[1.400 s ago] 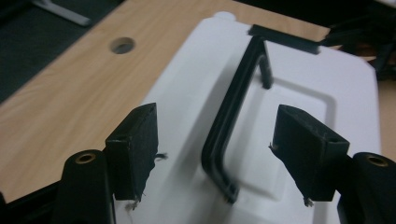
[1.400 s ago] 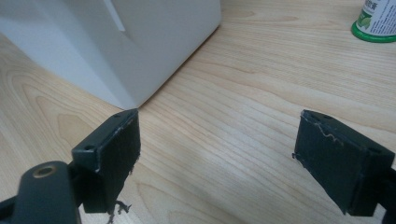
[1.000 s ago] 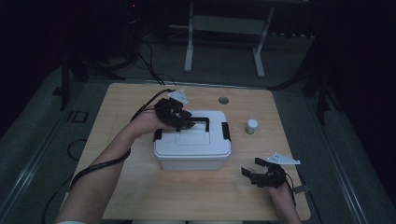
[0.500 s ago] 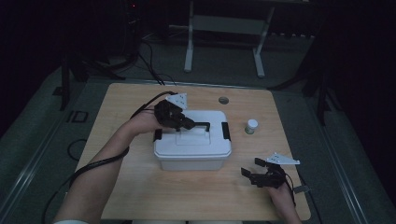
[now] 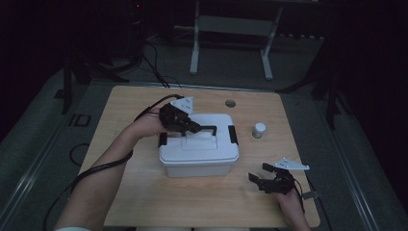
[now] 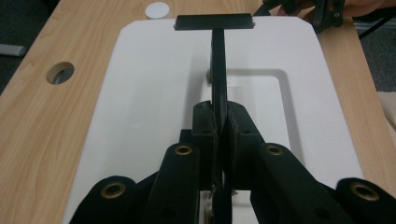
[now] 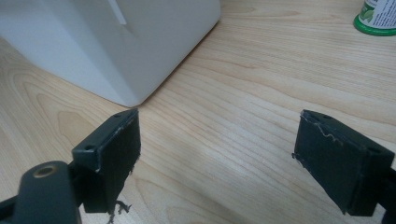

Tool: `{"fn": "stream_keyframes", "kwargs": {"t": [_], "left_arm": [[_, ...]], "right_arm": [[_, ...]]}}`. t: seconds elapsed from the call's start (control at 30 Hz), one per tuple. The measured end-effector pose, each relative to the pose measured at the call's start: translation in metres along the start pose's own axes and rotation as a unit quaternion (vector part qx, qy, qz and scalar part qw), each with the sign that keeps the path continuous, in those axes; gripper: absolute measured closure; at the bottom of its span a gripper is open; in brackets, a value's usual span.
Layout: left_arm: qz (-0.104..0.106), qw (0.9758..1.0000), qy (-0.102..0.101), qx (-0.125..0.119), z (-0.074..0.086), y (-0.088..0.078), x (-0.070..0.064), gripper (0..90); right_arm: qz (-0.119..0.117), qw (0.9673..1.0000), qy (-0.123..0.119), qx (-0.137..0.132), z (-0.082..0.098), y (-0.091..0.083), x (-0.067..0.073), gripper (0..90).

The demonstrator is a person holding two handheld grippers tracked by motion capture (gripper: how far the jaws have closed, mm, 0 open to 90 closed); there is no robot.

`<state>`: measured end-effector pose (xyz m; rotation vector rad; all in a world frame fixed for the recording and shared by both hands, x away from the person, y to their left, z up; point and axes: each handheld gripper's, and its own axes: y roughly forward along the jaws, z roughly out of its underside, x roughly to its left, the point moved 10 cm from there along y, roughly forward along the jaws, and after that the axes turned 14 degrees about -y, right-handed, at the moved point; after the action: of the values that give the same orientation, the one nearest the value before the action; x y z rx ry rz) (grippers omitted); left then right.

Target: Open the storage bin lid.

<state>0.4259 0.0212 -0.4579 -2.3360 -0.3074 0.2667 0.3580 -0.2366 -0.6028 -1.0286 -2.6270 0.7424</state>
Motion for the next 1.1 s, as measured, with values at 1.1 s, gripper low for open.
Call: {"fn": "stream_keyframes", "kwargs": {"t": [1.1], "left_arm": [[-0.075, 0.9946, -0.045, -0.057, 0.014, -0.077, 0.016, 83.5]], "right_arm": [[0.002, 1.0, 0.003, 0.002, 0.0, 0.001, 0.0, 14.3]]}}
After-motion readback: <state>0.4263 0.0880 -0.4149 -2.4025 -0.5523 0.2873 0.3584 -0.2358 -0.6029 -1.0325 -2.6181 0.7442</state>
